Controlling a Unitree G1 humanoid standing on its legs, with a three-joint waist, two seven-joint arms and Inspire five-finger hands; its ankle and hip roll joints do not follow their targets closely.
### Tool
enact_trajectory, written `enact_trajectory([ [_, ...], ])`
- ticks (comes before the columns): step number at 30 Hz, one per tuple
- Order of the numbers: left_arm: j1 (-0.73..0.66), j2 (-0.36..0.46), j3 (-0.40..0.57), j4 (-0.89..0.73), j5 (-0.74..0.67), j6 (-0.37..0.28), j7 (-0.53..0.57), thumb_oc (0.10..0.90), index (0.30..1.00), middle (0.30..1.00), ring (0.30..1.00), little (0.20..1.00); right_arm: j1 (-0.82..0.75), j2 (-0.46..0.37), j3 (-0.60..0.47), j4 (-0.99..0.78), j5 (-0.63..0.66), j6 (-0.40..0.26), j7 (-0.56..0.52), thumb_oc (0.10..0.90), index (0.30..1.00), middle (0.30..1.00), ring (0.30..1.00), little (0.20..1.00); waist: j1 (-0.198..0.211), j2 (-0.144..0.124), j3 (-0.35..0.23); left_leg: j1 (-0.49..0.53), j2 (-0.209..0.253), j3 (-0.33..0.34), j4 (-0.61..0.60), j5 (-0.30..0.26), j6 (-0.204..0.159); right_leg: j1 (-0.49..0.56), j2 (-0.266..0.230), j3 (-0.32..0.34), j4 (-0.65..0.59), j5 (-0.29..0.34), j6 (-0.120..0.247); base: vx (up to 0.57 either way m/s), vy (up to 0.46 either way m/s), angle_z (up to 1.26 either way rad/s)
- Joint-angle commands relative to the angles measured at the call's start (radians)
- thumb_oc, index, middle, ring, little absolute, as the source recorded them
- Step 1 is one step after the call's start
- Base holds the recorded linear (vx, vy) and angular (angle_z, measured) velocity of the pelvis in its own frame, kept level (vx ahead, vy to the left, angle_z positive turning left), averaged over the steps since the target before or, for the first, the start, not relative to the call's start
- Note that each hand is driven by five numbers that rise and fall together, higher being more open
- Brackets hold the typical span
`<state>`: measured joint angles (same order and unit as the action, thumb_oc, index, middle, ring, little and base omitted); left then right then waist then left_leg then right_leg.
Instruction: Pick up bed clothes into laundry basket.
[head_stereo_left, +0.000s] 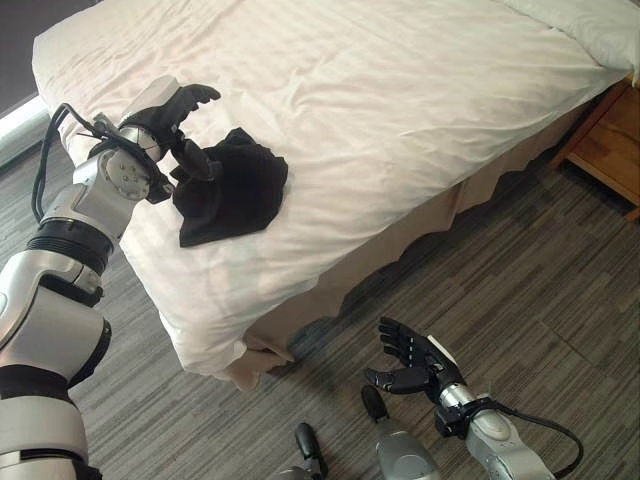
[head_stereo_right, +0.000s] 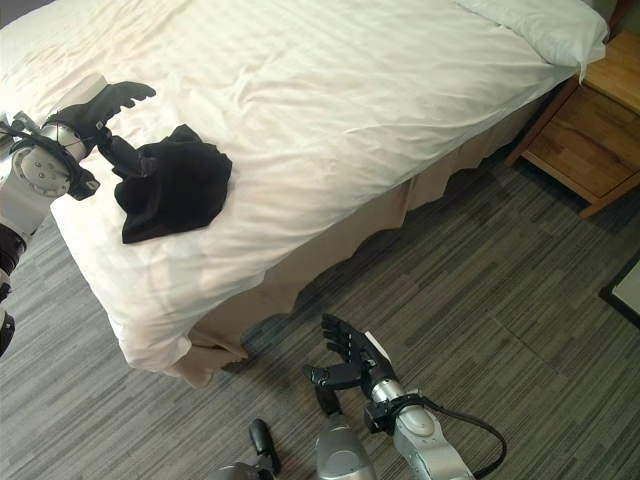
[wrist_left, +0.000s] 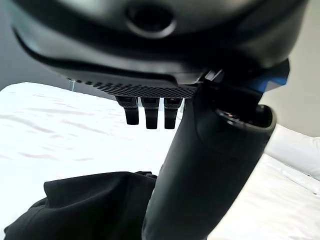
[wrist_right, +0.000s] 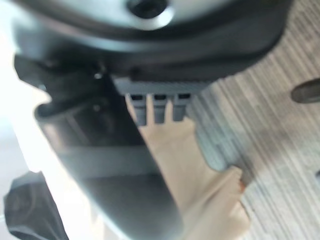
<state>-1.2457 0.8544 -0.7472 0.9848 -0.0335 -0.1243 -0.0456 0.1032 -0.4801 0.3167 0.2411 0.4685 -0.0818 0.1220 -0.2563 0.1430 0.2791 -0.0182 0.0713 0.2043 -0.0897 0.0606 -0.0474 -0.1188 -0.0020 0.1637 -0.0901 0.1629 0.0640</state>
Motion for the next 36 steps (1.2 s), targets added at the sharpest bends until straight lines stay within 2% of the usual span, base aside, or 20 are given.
enact_trajectory([
  [1,-0.152,0.071,-0.003,0.092,0.016,-0.024,0.043,0.8,0.9,0.9,0.9,0.9,0.008,-0.001,-0.011,-0.048,0.033,-0.087,0.035,0.8,0.9,0.9,0.9,0.9,0.013,-0.028,-0.048,0.053,-0.024,-0.004,0.002,-0.057,-0.03,0.058,-0.019,-0.002,0.032,-0.176,0.059,-0.05,0.0,-0.01],
  [11,-0.173,0.08,0.016,0.217,0.073,-0.001,0.103,0.8,0.9,0.9,0.9,0.9,-0.024,-0.015,0.001,-0.036,0.092,-0.094,0.022,0.8,0.9,0.9,0.9,0.9,-0.019,-0.022,0.031,-0.057,-0.02,0.046,0.002,-0.033,-0.041,-0.085,-0.01,0.032,0.05,-0.137,0.065,-0.05,0.018,-0.1],
  [14,-0.159,0.081,0.085,0.303,0.045,0.043,0.17,0.8,0.9,0.9,0.9,0.9,-0.048,-0.007,0.019,-0.015,0.118,-0.102,-0.003,0.8,0.9,0.9,0.9,0.9,-0.037,-0.024,0.046,-0.117,-0.016,0.076,0.002,-0.025,-0.047,-0.144,-0.005,0.05,0.032,-0.108,0.07,-0.03,0.01,-0.26],
  [21,-0.044,0.012,0.177,0.352,0.057,0.071,0.165,0.8,0.9,0.9,0.9,0.9,-0.018,0.014,0.025,0.001,0.137,-0.098,-0.023,0.8,0.9,0.9,0.9,0.9,-0.06,-0.018,0.064,-0.133,-0.01,0.108,0.002,-0.025,-0.052,-0.173,0.007,0.078,0.03,-0.108,0.063,0.04,0.007,-0.15],
  [22,-0.04,-0.001,0.177,0.349,0.052,0.071,0.157,0.4,0.3,0.3,0.3,0.3,-0.011,0.013,0.025,-0.002,0.137,-0.097,-0.018,0.8,0.9,0.9,0.9,0.9,-0.061,-0.015,0.064,-0.13,-0.01,0.111,0.002,-0.026,-0.052,-0.172,0.008,0.082,0.03,-0.109,0.061,0.03,0.007,-0.08],
  [27,-0.112,-0.037,0.159,0.294,-0.017,0.052,0.169,0.4,0.3,0.3,0.3,0.3,-0.001,0.016,0.02,0.002,0.134,-0.105,-0.017,0.8,0.9,0.9,0.9,0.9,-0.063,0.001,0.058,-0.117,-0.012,0.11,0.002,-0.032,-0.051,-0.16,0.0,0.076,0.026,-0.111,0.061,0.01,-0.002,-0.03],
  [28,-0.127,-0.06,0.183,0.223,-0.099,0.018,0.2,0.4,0.3,0.3,0.3,0.3,-0.006,0.017,0.02,0.007,0.137,-0.11,-0.022,0.8,0.9,0.9,0.9,0.9,-0.06,0.008,0.054,-0.113,-0.013,0.103,0.002,-0.033,-0.052,-0.153,-0.003,0.069,0.027,-0.116,0.06,0.0,0.0,0.0],
  [29,-0.126,-0.06,0.184,0.222,-0.099,0.019,0.2,0.4,0.3,0.3,0.3,0.3,-0.006,0.016,0.019,0.007,0.137,-0.11,-0.022,0.8,0.9,0.9,0.9,0.9,-0.06,0.008,0.055,-0.112,-0.013,0.103,0.002,-0.033,-0.051,-0.153,-0.003,0.069,0.027,-0.117,0.06,0.0,0.0,0.0],
  [33,-0.113,-0.085,0.204,0.057,-0.199,-0.055,0.231,0.4,0.3,0.3,0.3,0.3,-0.017,0.008,0.014,0.015,0.139,-0.121,-0.033,0.8,0.9,0.9,0.9,0.9,-0.056,0.025,0.038,-0.093,-0.02,0.077,0.002,-0.035,-0.052,-0.13,-0.01,0.05,0.038,-0.128,0.055,0.02,-0.032,0.12],
  [34,-0.097,-0.088,0.217,-0.018,-0.268,-0.091,0.233,0.4,0.3,0.3,0.3,0.3,-0.016,0.004,0.006,0.015,0.137,-0.123,-0.033,0.8,0.9,0.9,0.9,0.9,-0.056,0.037,0.026,-0.064,-0.022,0.068,0.002,-0.046,-0.05,-0.102,-0.015,0.04,0.055,-0.149,0.053,0.04,-0.031,0.27],
  [36,-0.081,-0.094,0.225,-0.06,-0.312,-0.112,0.23,0.4,0.3,0.3,0.3,0.3,-0.018,0.002,0.007,0.015,0.136,-0.123,-0.031,0.8,0.9,0.9,0.9,0.9,-0.056,0.044,0.015,-0.043,-0.022,0.067,0.002,-0.052,-0.05,-0.087,-0.015,0.035,0.07,-0.162,0.05,0.1,0.009,0.31],
])
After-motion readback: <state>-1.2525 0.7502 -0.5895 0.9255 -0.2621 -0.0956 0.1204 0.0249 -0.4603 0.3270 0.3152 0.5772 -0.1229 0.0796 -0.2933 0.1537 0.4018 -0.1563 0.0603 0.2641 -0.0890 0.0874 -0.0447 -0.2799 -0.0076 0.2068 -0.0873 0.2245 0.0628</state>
